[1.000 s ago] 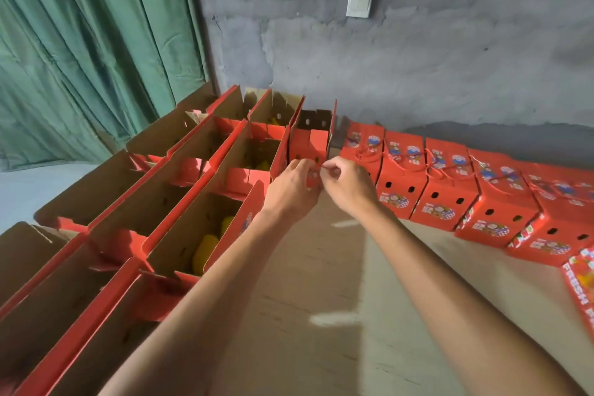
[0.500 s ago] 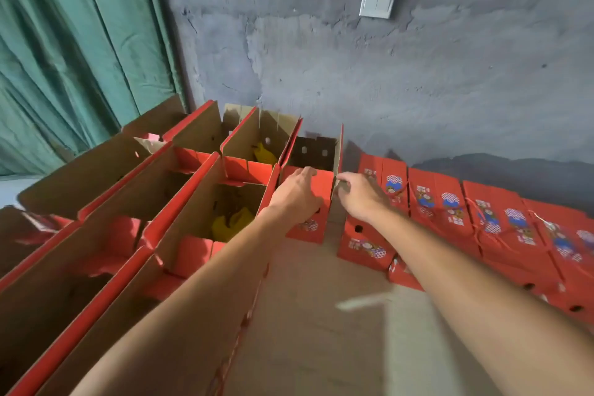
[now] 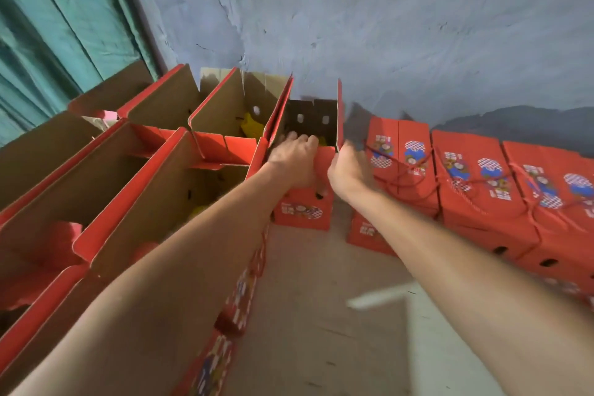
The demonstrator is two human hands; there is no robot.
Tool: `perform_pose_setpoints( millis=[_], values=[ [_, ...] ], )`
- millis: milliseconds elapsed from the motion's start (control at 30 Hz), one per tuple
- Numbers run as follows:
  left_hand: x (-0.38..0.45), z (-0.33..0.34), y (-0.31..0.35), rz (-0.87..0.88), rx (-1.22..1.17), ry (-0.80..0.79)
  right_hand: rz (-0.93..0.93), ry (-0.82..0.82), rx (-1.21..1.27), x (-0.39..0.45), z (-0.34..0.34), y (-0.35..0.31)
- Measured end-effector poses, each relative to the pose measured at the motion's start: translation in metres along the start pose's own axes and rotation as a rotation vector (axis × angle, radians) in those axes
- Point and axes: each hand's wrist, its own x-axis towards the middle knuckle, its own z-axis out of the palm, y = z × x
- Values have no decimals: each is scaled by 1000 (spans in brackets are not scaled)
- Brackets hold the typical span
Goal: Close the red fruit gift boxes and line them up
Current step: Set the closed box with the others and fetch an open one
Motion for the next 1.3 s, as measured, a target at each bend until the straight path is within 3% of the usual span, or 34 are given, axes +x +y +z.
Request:
perform_pose_setpoints(
  millis=[233, 567, 833, 1100, 1300],
  values=[
    [-70, -14, 31, -12, -115, -211, 1, -64, 22, -78, -40, 14],
    [-255, -3, 111, -115, -247, -224, -84, -172, -151, -263, -100, 39],
    [-365, 1, 177, -165, -404, -252, -86, -116, -205, -375, -142, 78],
    [-449, -3, 272, -167, -438, -289, -59, -80, -164, -464, -204, 141],
    [-500, 1, 380, -119, -428, -286, -30, -38, -136, -522, -273, 221]
  ],
)
